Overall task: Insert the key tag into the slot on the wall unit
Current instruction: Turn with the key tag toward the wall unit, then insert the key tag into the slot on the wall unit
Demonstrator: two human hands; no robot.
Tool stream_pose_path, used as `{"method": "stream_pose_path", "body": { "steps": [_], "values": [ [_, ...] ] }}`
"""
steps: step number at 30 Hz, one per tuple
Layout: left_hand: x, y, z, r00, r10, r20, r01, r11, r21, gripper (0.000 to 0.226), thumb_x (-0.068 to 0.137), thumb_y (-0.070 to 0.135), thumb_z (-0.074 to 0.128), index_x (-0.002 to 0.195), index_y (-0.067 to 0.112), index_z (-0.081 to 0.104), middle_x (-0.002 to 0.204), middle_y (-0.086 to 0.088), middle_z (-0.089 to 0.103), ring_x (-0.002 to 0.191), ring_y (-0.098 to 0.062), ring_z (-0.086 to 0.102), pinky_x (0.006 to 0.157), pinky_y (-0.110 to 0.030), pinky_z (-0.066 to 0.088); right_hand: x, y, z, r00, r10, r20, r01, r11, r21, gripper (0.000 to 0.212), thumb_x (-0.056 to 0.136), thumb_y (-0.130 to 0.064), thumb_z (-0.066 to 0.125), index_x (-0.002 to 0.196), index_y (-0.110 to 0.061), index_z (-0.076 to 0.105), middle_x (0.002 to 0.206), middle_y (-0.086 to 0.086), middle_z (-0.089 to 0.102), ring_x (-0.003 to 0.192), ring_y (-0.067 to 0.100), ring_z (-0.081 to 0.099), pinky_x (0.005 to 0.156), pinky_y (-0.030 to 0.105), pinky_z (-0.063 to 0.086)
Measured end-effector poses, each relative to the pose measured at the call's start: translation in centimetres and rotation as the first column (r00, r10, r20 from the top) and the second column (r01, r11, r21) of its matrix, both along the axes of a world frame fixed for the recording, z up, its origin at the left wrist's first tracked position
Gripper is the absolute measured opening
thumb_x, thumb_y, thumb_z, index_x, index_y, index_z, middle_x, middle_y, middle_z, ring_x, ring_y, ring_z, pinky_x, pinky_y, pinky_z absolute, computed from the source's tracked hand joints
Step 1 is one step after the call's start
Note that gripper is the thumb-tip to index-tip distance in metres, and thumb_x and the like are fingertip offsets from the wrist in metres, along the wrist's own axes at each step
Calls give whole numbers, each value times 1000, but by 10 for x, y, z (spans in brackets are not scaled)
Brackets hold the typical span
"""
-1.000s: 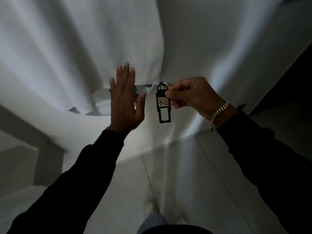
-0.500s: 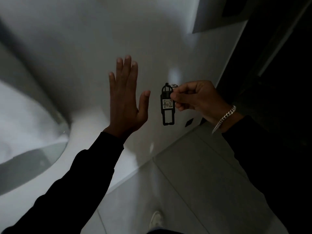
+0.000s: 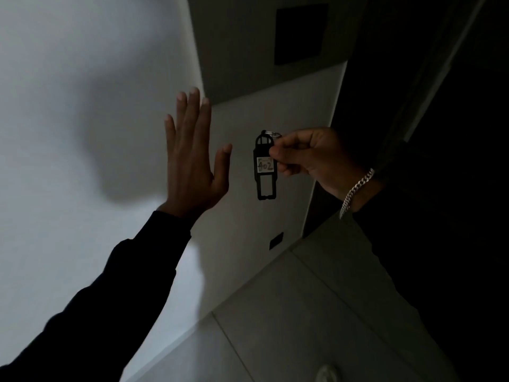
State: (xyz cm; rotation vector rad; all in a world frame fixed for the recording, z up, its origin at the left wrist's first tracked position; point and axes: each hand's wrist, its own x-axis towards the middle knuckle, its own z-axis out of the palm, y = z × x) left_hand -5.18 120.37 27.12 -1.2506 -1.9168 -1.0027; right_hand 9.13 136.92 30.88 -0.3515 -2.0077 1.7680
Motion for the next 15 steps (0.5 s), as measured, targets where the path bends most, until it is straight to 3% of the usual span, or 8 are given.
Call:
{"method": "stream_pose_path", "body": {
  "steps": [9,15],
  "values": [
    [-10,146,46,991,129,-25,-127,989,71,63,103,31,41,153,-4,27,164,-27,21,154,-42,10,127,-55,4,-25,160,45,996,82,-24,-80,996,47,8,78,-8,76,82,-14,72,67,0,72,59,10,67,54,19,57],
    [-50,211,67,964,207,-165,-191,975,111,65,101,33,41,153,-4,27,163,-27,22,154,-41,12,128,-51,2,-69,237,61,989,107,-100,-98,991,87,7,79,-10,75,83,-15,72,63,0,72,58,9,67,54,18,56]
  ]
}}
